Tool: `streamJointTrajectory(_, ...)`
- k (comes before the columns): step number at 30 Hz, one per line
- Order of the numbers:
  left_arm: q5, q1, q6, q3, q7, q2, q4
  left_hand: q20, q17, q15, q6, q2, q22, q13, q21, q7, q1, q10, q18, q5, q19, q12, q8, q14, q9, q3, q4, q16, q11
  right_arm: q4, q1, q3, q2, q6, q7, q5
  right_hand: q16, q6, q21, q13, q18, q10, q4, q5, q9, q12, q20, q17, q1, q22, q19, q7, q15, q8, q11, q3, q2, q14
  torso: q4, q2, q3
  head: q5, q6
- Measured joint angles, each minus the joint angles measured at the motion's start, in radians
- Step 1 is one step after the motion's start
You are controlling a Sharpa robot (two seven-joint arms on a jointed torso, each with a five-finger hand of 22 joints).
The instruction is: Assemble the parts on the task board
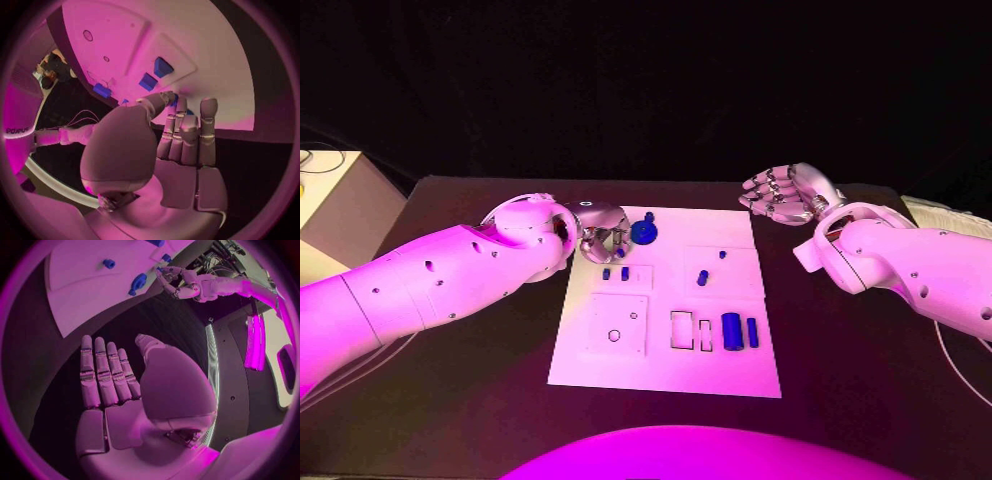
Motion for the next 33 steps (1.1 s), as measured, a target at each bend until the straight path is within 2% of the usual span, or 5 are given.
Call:
streamJointTrajectory(18, -0.002, 0.002, -0.007, -0.008, -0.003, 0.006, -0.007, -0.004, 0.016, -0.004, 0.007, -0.001, 0.001, 0.037, 0.000, -0.007, -0.001, 0.001, 0.000, 0.000, -0.004, 0.041, 0.003, 0.004, 0.001, -0.024, -0.007, 0.007, -0.009, -0.001, 0.000, 0.000, 0.001, 0.003, 0.000, 0.000, 0.000, 0.000, 0.000, 0.000, 0.000, 0.000, 0.000, 0.000, -0.001, 0.000, 0.000, -0.002, 0.000, -0.002, 0.000, 0.000, 0.000, 0.000, 0.000, 0.000, 0.000, 0.000, -0.0006, 0.000, 0.0006, 0.000, -0.004)
streamJointTrajectory(26, -0.003, 0.002, -0.007, -0.009, -0.003, 0.006, -0.006, -0.004, 0.013, -0.004, 0.006, 0.002, -0.004, 0.047, -0.004, -0.007, 0.002, -0.014, 0.000, 0.000, -0.004, 0.052, 0.003, 0.004, 0.001, -0.029, -0.006, 0.007, -0.006, -0.002, 0.000, 0.000, 0.001, 0.005, 0.000, 0.000, 0.000, 0.000, 0.000, 0.000, 0.000, 0.000, 0.000, 0.000, -0.001, 0.000, 0.000, -0.003, 0.000, -0.002, 0.000, 0.000, 0.000, 0.000, 0.000, 0.000, 0.000, 0.000, -0.0007, 0.000, 0.0006, -0.001, -0.005)
streamJointTrajectory(33, -0.003, 0.002, -0.008, -0.010, -0.003, 0.004, -0.004, -0.006, -0.004, 0.003, -0.024, 0.007, -0.017, 0.075, -0.016, 0.005, 0.007, -0.065, 0.000, 0.000, -0.016, 0.085, -0.029, -0.011, 0.019, -0.032, -0.009, 0.007, 0.004, -0.002, 0.000, 0.000, 0.001, 0.005, 0.000, 0.000, 0.000, 0.000, 0.000, 0.000, 0.000, 0.000, 0.000, 0.000, -0.001, 0.000, 0.000, -0.004, 0.000, -0.004, 0.000, 0.000, 0.000, 0.000, 0.000, 0.000, 0.000, 0.000, -0.0001, 0.000, 0.0000, -0.001, -0.004)
